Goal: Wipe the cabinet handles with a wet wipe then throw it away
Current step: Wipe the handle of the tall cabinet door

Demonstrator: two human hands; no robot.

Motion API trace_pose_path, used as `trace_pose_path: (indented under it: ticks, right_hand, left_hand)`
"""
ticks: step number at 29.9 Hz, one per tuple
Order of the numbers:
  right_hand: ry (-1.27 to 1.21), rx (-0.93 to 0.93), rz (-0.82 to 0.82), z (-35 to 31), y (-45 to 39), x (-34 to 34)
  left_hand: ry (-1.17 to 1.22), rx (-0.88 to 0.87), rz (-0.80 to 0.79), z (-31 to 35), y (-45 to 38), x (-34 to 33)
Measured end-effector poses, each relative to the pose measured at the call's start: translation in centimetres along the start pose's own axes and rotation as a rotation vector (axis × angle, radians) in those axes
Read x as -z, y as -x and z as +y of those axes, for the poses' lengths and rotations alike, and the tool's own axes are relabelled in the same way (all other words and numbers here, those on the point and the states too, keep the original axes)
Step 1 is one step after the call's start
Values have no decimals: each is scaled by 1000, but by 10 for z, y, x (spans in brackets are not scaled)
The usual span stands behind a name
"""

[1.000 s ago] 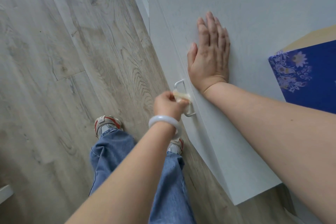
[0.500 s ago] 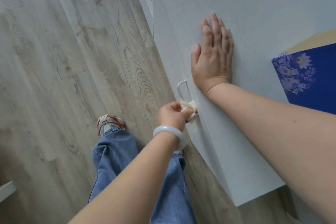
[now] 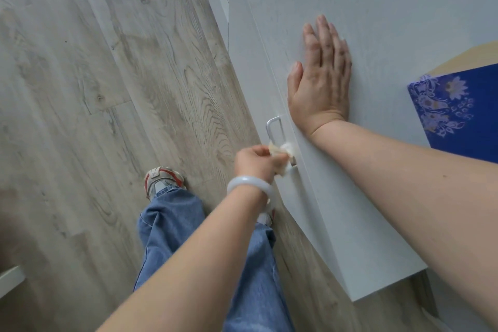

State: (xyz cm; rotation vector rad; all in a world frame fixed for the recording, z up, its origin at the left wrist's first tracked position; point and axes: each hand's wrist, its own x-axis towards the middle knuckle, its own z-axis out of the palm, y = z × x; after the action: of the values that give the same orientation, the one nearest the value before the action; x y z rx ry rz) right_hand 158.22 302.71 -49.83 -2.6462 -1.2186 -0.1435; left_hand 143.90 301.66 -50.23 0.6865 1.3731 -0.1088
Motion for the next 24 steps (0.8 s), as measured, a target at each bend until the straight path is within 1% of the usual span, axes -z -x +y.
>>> trace_pose_path:
  ticks: [2, 4, 6, 8, 9, 11, 13, 16, 18, 22, 24]
  right_hand:
    - [4, 4, -7, -1, 1, 0]
    - [8, -1, -9, -1, 2, 0]
    - [9, -4, -13, 0, 1, 0]
    - [10, -7, -17, 0, 0, 1]
    - [9, -7, -19, 0, 0, 1]
    - [14, -6, -24, -1, 1, 1]
    - [19, -9, -36, -1, 1, 1]
    - [29, -19, -54, -1, 0, 2]
    - [27, -17, -52, -2, 0, 2]
    - [18, -14, -38, -1, 1, 1]
    - [23, -11, -34, 0, 1, 1]
  left_hand:
    - [56, -66, 51, 26, -10, 3]
    - [106, -98, 76, 34, -15, 1]
    - [66, -63, 74, 15, -9, -3]
    - [25, 25, 23, -11, 4, -4]
    - [24, 63, -2, -17, 9, -4]
    - [-23, 78, -18, -16, 4, -3]
    - [-60, 42, -15, 2, -3, -2]
    - [6, -55, 52, 30, -19, 2]
    - [32, -77, 70, 31, -21, 2]
    - [-3, 31, -22, -8, 3, -3]
    - [9, 57, -60, -8, 1, -3]
